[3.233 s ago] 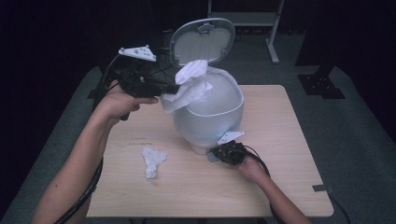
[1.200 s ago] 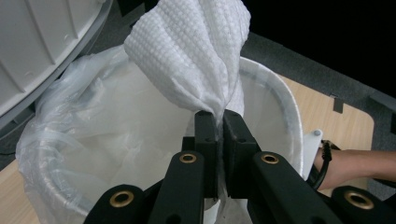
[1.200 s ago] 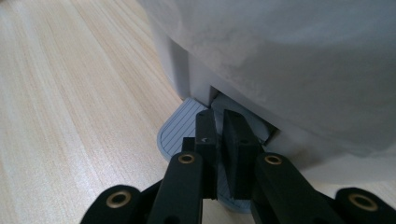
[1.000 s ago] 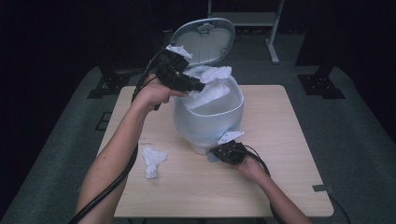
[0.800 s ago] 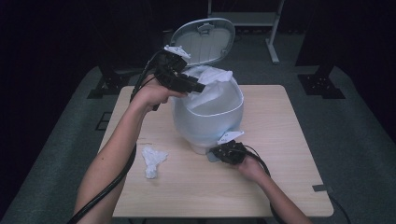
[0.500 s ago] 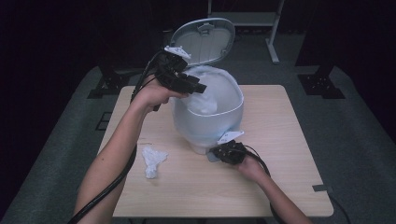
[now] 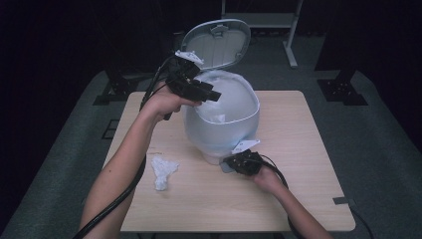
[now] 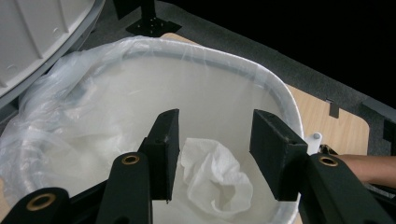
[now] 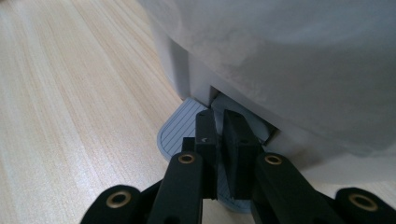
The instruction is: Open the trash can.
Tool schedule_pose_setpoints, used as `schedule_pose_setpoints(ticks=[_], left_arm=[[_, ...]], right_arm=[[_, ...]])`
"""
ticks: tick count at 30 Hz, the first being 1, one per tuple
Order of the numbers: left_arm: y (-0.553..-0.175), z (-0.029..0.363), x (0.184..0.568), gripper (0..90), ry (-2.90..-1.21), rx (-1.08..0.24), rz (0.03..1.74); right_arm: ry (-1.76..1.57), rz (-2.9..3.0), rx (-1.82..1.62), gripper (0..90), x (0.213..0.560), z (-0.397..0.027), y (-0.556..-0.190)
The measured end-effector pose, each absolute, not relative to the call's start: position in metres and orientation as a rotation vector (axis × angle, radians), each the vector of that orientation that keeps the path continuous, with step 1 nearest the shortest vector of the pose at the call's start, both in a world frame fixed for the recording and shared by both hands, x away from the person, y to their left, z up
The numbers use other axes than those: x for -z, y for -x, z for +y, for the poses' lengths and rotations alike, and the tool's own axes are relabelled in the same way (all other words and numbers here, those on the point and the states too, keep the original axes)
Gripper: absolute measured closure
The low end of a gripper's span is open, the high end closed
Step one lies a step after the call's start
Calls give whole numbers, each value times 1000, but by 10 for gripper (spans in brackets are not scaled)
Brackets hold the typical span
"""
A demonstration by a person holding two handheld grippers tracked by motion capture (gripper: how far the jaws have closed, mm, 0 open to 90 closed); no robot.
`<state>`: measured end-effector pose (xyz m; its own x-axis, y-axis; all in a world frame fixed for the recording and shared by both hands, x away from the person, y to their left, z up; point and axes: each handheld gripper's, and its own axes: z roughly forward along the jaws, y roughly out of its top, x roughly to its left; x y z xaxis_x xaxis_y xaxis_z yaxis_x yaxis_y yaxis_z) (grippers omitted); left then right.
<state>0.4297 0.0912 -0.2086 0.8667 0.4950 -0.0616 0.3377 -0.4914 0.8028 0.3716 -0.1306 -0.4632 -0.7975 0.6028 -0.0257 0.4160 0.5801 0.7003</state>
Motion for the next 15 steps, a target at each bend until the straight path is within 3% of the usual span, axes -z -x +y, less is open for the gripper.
schedule_pose_setpoints(ticks=[15], left_arm=[[-417,109,209,497,-2107,-206,584]], right_arm=[[-846,2551,-1022,842,463,-130,-371]])
